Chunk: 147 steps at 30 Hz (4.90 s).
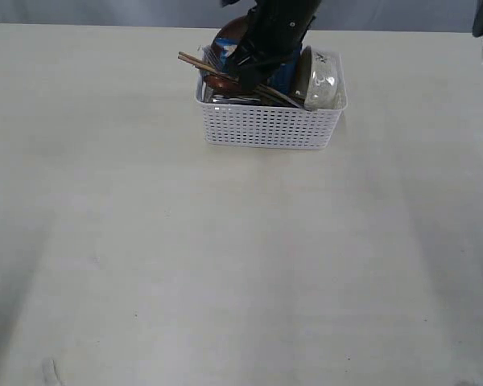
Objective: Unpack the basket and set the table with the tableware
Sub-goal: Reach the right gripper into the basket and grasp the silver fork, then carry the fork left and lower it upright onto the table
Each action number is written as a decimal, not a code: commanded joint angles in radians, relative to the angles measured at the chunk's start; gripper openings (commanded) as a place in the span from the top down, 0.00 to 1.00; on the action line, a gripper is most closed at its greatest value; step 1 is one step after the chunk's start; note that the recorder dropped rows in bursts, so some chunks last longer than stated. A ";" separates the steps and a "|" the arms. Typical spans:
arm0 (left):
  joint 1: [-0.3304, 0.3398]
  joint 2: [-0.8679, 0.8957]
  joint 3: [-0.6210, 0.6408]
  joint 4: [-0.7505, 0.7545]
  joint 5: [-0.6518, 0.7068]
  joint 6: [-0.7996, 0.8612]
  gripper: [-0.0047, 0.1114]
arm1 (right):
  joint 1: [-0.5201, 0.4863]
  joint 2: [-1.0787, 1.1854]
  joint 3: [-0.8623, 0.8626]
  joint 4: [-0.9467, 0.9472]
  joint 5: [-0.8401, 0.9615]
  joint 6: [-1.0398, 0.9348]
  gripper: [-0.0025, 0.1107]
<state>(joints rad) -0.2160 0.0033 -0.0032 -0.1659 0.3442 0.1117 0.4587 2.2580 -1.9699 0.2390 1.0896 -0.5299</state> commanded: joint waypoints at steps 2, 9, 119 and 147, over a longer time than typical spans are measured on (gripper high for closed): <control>-0.006 -0.003 0.003 0.004 -0.002 0.001 0.96 | -0.001 0.017 -0.006 -0.010 -0.026 -0.010 0.68; -0.006 -0.003 0.003 0.004 -0.002 0.001 0.96 | -0.001 -0.029 -0.006 -0.010 -0.026 -0.013 0.98; -0.006 -0.003 0.003 0.000 -0.002 0.001 0.96 | 0.508 0.098 0.181 -0.541 -0.259 1.535 0.98; -0.006 -0.003 0.003 0.000 -0.002 0.001 0.96 | 0.508 0.098 0.181 -0.401 -0.273 1.575 0.66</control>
<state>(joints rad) -0.2160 0.0033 -0.0032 -0.1659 0.3442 0.1117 0.9678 2.3457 -1.7937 -0.2137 0.8057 1.0389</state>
